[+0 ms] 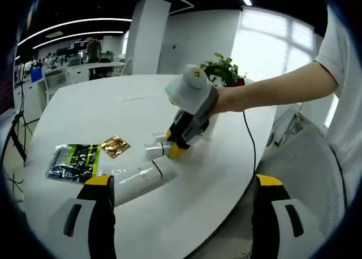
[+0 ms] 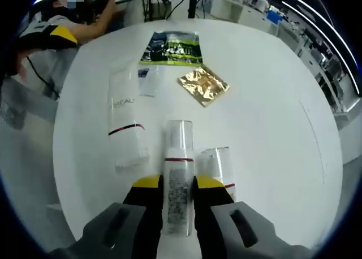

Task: Arrange the skincare products in the storage area until every visible bottle or jar stands upright without overlapping.

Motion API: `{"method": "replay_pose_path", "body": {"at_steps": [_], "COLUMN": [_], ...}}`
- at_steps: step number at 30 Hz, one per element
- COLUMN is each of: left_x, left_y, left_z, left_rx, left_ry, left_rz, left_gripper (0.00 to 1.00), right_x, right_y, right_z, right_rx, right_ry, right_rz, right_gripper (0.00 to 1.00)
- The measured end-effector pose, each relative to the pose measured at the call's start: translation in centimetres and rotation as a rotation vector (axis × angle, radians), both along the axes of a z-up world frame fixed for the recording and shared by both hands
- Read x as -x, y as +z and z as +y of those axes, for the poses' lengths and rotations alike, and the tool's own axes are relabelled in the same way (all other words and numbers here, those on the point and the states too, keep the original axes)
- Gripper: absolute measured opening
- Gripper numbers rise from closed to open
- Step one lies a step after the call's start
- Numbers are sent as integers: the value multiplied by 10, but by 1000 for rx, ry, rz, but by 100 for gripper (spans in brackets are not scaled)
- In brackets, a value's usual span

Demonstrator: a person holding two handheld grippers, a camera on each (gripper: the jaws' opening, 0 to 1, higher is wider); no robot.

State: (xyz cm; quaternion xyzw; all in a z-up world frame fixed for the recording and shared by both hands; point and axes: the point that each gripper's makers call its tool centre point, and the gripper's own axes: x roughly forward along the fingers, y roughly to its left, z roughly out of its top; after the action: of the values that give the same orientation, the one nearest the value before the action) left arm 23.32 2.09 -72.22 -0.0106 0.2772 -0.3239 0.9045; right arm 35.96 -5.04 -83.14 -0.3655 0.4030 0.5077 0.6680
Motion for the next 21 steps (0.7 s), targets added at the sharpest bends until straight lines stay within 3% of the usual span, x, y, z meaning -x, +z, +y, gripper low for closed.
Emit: {"method": "replay_pose_path", "body": {"at_steps": [14,21], "left_x": [1,3], "left_y": [4,9], "left_z": [-4,-9], "left_rx": [7,17], "left_ry": [-7,-17], "left_rz": [-11,-16], "left_gripper": [94,94], "right_x": [3,7], "right_y": [13,34], "right_z": [0,-7], "right_rx": [-123,-224], "right_ry": [-60,-111], "right_rz": [12,11], "right_gripper": [19,19]}}
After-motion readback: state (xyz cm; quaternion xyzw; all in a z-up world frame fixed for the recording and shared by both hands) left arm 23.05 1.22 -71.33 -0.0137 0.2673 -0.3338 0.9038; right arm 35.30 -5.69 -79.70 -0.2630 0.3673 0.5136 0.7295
